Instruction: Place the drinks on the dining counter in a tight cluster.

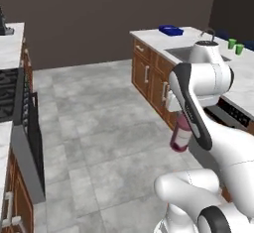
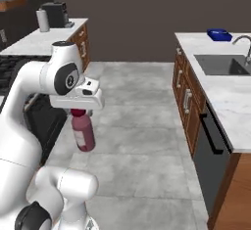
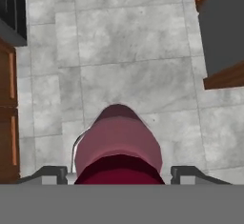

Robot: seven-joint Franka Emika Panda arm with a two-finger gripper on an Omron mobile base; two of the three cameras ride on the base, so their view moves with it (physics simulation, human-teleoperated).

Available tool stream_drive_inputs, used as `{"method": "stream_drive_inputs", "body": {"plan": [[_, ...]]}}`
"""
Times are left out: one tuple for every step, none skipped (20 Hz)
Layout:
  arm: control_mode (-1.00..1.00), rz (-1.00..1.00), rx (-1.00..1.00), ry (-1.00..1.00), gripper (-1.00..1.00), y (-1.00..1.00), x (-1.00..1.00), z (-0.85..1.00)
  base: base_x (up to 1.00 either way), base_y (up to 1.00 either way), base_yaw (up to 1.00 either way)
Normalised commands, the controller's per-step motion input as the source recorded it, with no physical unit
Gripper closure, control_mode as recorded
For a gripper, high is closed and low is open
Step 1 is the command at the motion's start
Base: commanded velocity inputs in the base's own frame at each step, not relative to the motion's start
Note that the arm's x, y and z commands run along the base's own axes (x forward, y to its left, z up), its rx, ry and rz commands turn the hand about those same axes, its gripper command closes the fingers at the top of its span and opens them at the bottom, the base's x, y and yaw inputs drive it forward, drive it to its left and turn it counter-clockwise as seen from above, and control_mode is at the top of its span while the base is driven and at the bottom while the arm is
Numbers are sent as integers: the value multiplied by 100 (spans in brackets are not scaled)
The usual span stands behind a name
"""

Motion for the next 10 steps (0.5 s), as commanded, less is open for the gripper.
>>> {"method": "stream_drive_inputs", "body": {"plan": [[100, 0, 0, 0, 100, 0, 0, 0, 0, -74, -20], [100, 0, 0, 0, 100, 0, 0, 0, 0, -69, -16], [100, 0, 0, 0, 100, 0, 0, 0, 0, -75, -16], [100, 0, 0, 0, 100, 0, 0, 0, 0, -81, -13], [100, 0, 0, 0, 100, 0, 0, 0, 0, -90, -9], [100, 0, 0, 0, 100, 0, 0, 0, 10, -100, -3], [100, 0, 0, 0, 100, 0, 0, 0, 22, -100, 0], [100, 0, 0, 0, 100, 0, 0, 0, 32, -100, 0], [100, 0, 0, 0, 100, 0, 0, 0, 36, -100, 0], [100, 0, 0, 0, 100, 0, 0, 0, 36, -100, 0]]}}
